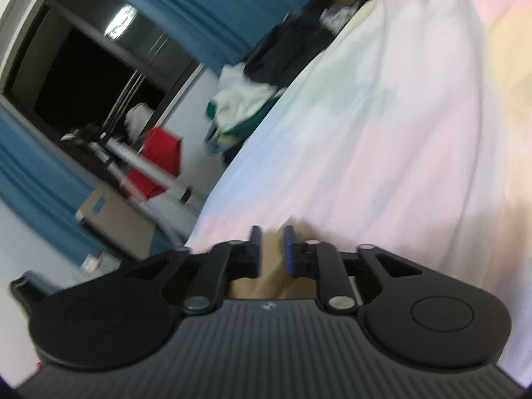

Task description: Fold clothes

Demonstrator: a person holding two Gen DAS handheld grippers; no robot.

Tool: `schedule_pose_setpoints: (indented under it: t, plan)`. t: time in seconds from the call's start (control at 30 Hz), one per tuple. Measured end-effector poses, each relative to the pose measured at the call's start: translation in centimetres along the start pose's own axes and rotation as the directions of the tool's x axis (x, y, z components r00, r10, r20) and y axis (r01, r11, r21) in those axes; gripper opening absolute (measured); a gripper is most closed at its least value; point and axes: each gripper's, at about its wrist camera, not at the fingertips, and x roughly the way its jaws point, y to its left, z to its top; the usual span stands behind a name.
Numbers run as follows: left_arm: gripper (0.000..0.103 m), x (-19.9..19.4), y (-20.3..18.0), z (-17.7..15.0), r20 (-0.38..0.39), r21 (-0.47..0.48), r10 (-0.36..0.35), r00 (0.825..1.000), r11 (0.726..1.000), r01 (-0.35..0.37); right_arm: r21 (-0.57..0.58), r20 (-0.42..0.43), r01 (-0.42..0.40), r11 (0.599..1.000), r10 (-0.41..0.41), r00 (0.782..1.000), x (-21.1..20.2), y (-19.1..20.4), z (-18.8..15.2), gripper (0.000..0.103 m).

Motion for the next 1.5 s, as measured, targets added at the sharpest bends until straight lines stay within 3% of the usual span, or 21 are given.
schedule_pose_setpoints:
  t: [0.1, 0.33, 0.37, 0.4, 0.47, 0.5, 0.63, 0.77, 0.9, 1.0, 1.1, 1.3, 1.4, 1.5]
  plan:
    - [0.062, -0.4, 0.5, 0.2, 0.002, -0.031, -0.007, 1.000, 0.999, 0.007, 0.030, -0.010, -0.011, 0.999, 0.011, 1.000, -2.2, -0.4, -0.8, 0.064]
    - [0.062, -1.1, 1.4, 0.3, 0.008, -0.067, -0.005, 1.000, 0.998, 0.006, -0.066, -0.107, 0.037, 0.997, -0.043, 0.993, -2.6, 0.1, -3.6, 0.064]
    - [0.062, -1.1, 1.4, 0.3, 0.008, -0.068, -0.003, 1.000, 0.998, 0.003, -0.091, -0.112, 0.047, 0.995, -0.057, 0.992, -2.3, 0.3, -4.1, 0.062]
    - [0.062, -1.0, 1.4, 0.3, 0.006, -0.069, -0.001, 1.000, 0.998, 0.001, -0.116, -0.117, 0.056, 0.992, -0.070, 0.991, -1.9, 0.5, -4.5, 0.053]
    - [0.062, -0.9, 1.4, 0.2, 0.002, -0.067, 0.003, 1.000, 0.998, -0.002, -0.167, -0.127, 0.075, 0.983, -0.097, 0.987, -1.2, 0.9, -5.5, 0.029]
    - [0.062, -0.8, 1.4, 0.2, 0.001, -0.065, 0.003, 1.000, 0.998, -0.003, -0.192, -0.130, 0.085, 0.978, -0.111, 0.985, -0.9, 1.1, -5.9, 0.012]
    - [0.062, -0.7, 1.3, 0.2, -0.002, -0.059, 0.000, 1.000, 0.998, -0.001, -0.223, -0.011, 0.135, 0.965, -0.141, 0.990, -2.5, 1.8, -5.1, 0.009]
    - [0.062, -0.6, 1.5, 0.3, -0.011, -0.069, -0.002, 1.000, 0.998, 0.002, -0.259, 0.120, 0.216, 0.941, -0.191, 0.974, -4.3, 2.0, -3.0, 0.008]
    - [0.062, -0.5, 1.4, 0.3, -0.018, -0.075, 0.005, 1.000, 0.997, -0.006, -0.259, 0.102, 0.265, 0.929, -0.247, 0.964, -3.8, 0.0, -2.6, 0.009]
    - [0.062, -0.5, 1.3, 0.3, -0.018, -0.068, 0.009, 1.000, 0.998, -0.010, -0.142, 0.034, 0.240, 0.960, -0.238, 0.971, -3.6, -1.4, -2.5, 0.011]
    - [0.062, -0.6, 1.3, 0.2, -0.021, -0.068, 0.006, 1.000, 0.998, -0.007, -0.058, 0.027, 0.215, 0.975, -0.214, 0.977, -4.9, -1.4, -2.3, 0.016]
    - [0.062, -0.6, 1.4, 0.2, -0.023, -0.076, 0.003, 1.000, 0.997, -0.004, 0.112, 0.075, 0.129, 0.985, -0.138, 0.988, -8.2, 0.0, -2.7, 0.054]
    - [0.062, -0.6, 1.4, 0.2, -0.028, -0.081, 0.002, 1.000, 0.997, -0.004, 0.156, 0.025, 0.059, 0.986, -0.064, 0.998, -7.9, 0.8, -3.5, 0.066]
    - [0.063, -0.6, 1.5, 0.1, -0.032, -0.085, 0.002, 0.999, 0.996, -0.004, 0.183, -0.089, 0.055, 0.982, -0.039, 0.995, -5.7, 0.5, -4.8, 0.067]
